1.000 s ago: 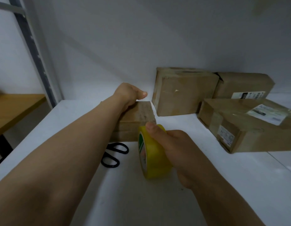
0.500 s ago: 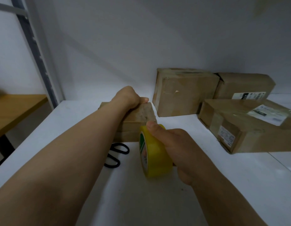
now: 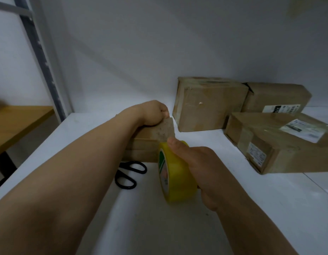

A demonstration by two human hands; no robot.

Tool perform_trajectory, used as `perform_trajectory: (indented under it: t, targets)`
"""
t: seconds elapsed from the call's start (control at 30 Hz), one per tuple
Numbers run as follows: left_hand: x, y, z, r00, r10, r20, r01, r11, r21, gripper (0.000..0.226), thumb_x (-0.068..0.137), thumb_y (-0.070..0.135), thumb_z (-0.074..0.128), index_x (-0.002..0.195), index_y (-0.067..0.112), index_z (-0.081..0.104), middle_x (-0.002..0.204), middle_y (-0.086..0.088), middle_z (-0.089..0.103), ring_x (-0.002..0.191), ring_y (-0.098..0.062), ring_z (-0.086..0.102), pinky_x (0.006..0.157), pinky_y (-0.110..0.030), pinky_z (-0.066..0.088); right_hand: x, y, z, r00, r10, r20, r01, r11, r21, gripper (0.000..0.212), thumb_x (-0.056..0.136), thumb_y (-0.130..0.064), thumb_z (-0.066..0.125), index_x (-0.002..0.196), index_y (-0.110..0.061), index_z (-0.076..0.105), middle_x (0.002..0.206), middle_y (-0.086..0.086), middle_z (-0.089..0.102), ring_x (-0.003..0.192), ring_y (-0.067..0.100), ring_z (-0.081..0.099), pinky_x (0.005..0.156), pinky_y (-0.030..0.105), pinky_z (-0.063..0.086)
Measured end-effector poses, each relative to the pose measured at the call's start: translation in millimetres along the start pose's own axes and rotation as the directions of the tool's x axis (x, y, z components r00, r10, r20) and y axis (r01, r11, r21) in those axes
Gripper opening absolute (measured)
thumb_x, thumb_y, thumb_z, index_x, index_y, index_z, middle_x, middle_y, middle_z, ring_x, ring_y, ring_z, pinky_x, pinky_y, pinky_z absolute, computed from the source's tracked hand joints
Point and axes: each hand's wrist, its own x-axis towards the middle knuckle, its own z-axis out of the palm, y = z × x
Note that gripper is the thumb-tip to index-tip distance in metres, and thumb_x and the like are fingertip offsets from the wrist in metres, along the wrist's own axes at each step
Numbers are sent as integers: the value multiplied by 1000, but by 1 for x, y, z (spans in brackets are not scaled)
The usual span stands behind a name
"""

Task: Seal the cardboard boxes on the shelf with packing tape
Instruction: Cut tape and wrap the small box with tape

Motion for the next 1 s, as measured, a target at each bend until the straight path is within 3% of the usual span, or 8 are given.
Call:
perform_trajectory:
  t: [0.07,0.23,0.33,0.47,0.67,0.8,0.87,1.0]
  targets:
    - [0,1,-3,1000,7,12,-6,1000,-20,28,106,19,45,92,21,69,100,2,64,87,-12,56,83,-29,41,1,1,-1,1000,5,-1,-5,1000,-11,45,88,-59,58,74,-18,72,62,-6,73,53,2,68,44,12,46]
    - [-4,4,-2,982,43,-186,-52,998,-45,25,104,21,51,117,14,72,118,0,69,108,-18,61,89,-29,45,1,3,-2,1000,6,10,-6,1000,-6,47,87,-60,58,72,-18,74,65,-6,74,56,3,70,49,14,48]
    - [-13,7,-7,996,87,27,-88,996,34,32,105,35,49,131,26,66,134,4,62,121,-15,56,105,-33,42,1,3,-2,1000,-13,2,13,1000,25,44,88,-55,61,62,-21,71,58,-11,71,51,-1,66,43,11,46]
    - [-14,1,-7,981,61,182,-81,991,110,43,108,38,40,151,35,44,158,10,38,146,-13,33,122,-35,22,0,2,0,1000,-22,13,22,999,38,39,89,-56,57,74,-22,67,53,-13,68,47,-4,64,39,8,42]
    - [-10,-2,-1,997,17,79,-16,1000,-9,61,106,44,43,161,32,18,159,-3,38,144,-21,38,118,-34,26,1,5,1,999,-42,5,42,998,-56,45,87,-63,54,79,-22,70,64,-11,73,57,-2,67,51,13,46]
    - [-26,-6,-8,989,88,-118,-93,995,-34,58,108,35,41,161,26,20,160,-6,36,148,-24,31,121,-38,24,-1,8,1,998,-56,19,57,995,-77,41,89,-59,56,82,-22,71,68,-8,75,61,1,69,59,20,47]
    - [-44,-5,-15,984,173,-50,-172,985,13,58,106,22,46,159,30,24,163,3,29,152,-18,21,122,-32,19,-2,9,0,998,-61,21,62,996,-62,39,88,-58,58,82,-21,71,67,-10,74,60,0,69,56,18,48]
    - [-78,-2,-22,963,190,193,-171,979,-111,82,96,10,60,159,38,17,150,13,40,134,-8,43,101,-16,40,-1,12,0,996,-82,46,83,996,-25,45,76,-61,61,77,-18,73,69,-4,75,61,7,71,55,18,53]
